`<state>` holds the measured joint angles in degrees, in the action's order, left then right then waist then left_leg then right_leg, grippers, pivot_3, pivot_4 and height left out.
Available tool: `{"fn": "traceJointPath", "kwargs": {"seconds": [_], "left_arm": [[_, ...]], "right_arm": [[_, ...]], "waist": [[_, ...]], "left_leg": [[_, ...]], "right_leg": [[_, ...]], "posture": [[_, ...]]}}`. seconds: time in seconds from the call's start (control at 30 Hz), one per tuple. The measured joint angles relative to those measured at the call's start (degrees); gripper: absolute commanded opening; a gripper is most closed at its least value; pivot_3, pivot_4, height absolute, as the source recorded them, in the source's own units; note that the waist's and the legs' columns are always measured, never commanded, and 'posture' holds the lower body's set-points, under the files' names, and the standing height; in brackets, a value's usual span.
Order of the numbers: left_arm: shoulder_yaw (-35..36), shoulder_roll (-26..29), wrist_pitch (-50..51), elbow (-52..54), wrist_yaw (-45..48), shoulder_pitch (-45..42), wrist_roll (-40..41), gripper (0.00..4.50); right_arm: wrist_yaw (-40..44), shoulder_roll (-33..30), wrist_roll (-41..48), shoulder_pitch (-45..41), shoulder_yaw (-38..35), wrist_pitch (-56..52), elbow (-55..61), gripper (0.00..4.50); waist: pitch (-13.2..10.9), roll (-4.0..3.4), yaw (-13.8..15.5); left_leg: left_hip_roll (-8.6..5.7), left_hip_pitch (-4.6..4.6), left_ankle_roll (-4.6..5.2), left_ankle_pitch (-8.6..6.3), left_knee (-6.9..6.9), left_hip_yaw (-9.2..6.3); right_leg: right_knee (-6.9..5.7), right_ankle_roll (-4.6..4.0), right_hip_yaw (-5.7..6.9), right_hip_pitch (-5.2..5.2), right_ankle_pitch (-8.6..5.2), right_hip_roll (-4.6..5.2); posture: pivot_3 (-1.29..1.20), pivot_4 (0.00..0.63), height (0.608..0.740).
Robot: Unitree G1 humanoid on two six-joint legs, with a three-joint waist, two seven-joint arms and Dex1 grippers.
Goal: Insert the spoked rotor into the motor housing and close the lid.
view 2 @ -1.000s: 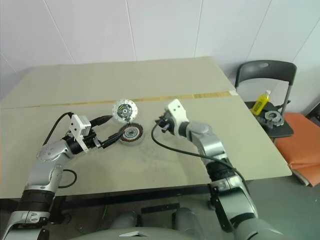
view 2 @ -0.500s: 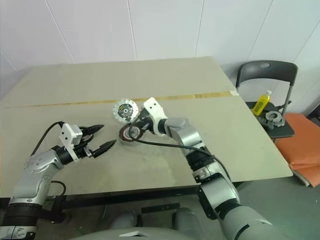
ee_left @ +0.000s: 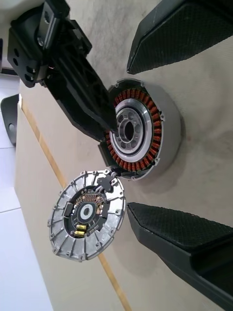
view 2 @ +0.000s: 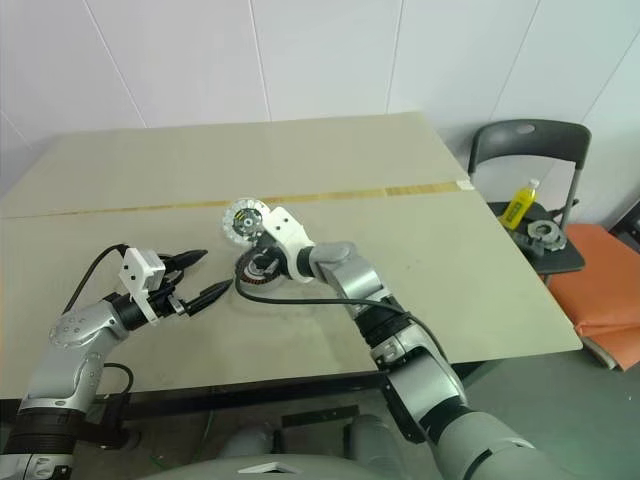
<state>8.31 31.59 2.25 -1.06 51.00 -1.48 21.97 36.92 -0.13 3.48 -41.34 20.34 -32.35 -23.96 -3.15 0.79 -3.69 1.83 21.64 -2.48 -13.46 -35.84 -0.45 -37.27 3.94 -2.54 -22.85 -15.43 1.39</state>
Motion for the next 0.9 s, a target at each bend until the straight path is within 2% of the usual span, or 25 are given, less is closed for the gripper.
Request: {"fn": "traceJointPath", "kwargs": {"seconds": [0.47,0.9], "left_arm": [[-0.09,-0.31,-0.08,-0.01,-0.31,-0.14,-0.03,4.5],[-0.18,-0.42,-0.08,-0.02,-0.68,-0.13,-0.05,4.5]], "right_arm": [[-3.77,3.55,-2.16,0.34,-1.21,6.37,-6.75,0.69],[-4.47,5.09,-2.15,0.36,-2.89,7.02,-7.93,0.69]], "waist": [[0.01,0.02,-0.4],[0.01,0.02,-0.4]], "left_leg": [[0.0,-0.01,0.0,0.0,0.12,0.0],[0.0,-0.02,0.0,0.0,0.16,0.0]], "right_leg": [[0.0,0.01,0.0,-0.04,0.01,-0.02],[0.01,0.0,0.0,-0.05,0.0,-0.02]], "posture": [[0.0,0.0,0.74],[0.0,0.0,0.74]]}}
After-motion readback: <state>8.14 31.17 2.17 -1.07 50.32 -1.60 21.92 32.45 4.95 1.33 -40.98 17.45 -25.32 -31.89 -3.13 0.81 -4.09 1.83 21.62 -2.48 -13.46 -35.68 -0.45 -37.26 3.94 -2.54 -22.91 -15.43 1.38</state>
